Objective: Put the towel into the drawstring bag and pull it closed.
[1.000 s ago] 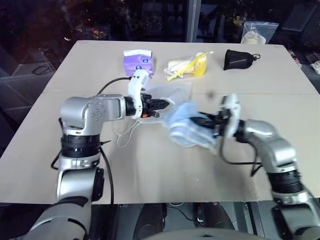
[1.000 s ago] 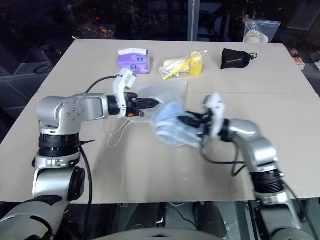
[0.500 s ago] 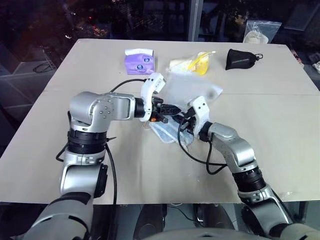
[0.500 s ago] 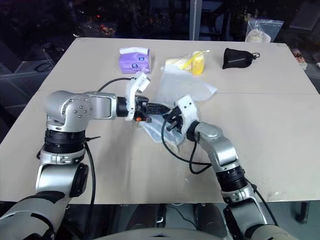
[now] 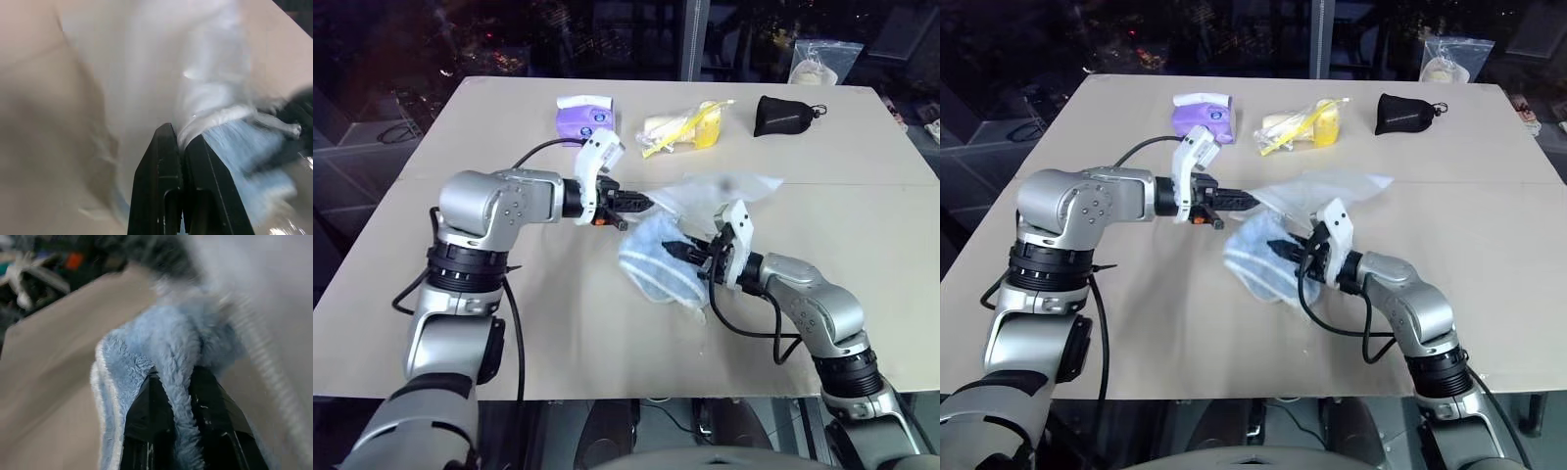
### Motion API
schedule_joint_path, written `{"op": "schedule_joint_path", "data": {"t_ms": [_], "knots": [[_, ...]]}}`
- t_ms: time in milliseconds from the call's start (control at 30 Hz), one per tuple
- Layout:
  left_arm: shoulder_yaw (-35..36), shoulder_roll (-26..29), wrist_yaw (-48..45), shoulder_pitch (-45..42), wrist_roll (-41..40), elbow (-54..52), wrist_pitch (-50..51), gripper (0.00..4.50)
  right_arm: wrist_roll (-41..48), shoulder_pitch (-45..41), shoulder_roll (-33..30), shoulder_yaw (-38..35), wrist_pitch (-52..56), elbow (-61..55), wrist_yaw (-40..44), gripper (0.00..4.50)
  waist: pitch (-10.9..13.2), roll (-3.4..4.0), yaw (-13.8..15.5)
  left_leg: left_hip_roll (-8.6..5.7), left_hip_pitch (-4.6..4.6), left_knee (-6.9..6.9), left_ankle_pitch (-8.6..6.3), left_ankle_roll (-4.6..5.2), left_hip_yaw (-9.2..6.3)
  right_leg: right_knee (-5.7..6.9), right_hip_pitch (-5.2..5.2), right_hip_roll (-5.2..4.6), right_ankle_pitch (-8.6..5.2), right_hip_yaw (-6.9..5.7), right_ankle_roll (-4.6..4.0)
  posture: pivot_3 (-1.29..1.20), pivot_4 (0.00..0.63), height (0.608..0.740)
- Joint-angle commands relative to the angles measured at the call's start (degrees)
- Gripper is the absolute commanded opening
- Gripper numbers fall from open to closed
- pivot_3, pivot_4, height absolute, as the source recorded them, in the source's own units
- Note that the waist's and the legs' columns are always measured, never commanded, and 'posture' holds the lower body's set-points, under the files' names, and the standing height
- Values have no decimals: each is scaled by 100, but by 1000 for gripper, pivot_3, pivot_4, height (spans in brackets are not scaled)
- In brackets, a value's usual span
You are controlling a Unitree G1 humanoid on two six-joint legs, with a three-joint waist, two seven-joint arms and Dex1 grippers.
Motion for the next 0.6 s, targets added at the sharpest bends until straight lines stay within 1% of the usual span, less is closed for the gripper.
{"op": "schedule_joint_path", "data": {"t_ms": [33,133,300,433,533,600], "knots": [[170,-51,-25,-302,31,-25,-116,0,-211,-24,-50,77,-175,-141,-138,23,0,0,1,1,1,0,0,0,0,1,0,2,0,1,0,0,150,740],[86,-37,-76,-295,129,-50,-223,0,-255,-57,18,24,-252,-123,-278,23,0,0,-5,1,0,0,0,0,-1,0,-1,3,0,5,0,0,150,740],[154,-175,-11,-426,373,192,-675,0,348,301,-278,110,-233,-973,444,23,0,-1,26,1,-3,0,0,0,-3,-1,0,1,0,2,1,0,150,740],[257,-375,93,-535,458,183,-924,0,962,289,-145,-195,-379,-1357,660,23,2,-4,19,0,-4,1,0,0,-5,-4,0,0,0,3,1,0,150,740],[209,-438,130,-493,503,-27,-956,0,956,113,-66,-303,-585,-1299,535,23,2,-4,2,0,-2,5,0,0,-3,-2,1,0,0,5,2,0,150,740],[192,-485,136,-434,460,-267,-944,0,638,2,-74,-204,-858,-1099,469,23,2,-4,3,1,1,5,0,0,-1,-1,1,2,0,8,2,0,150,740]]}}
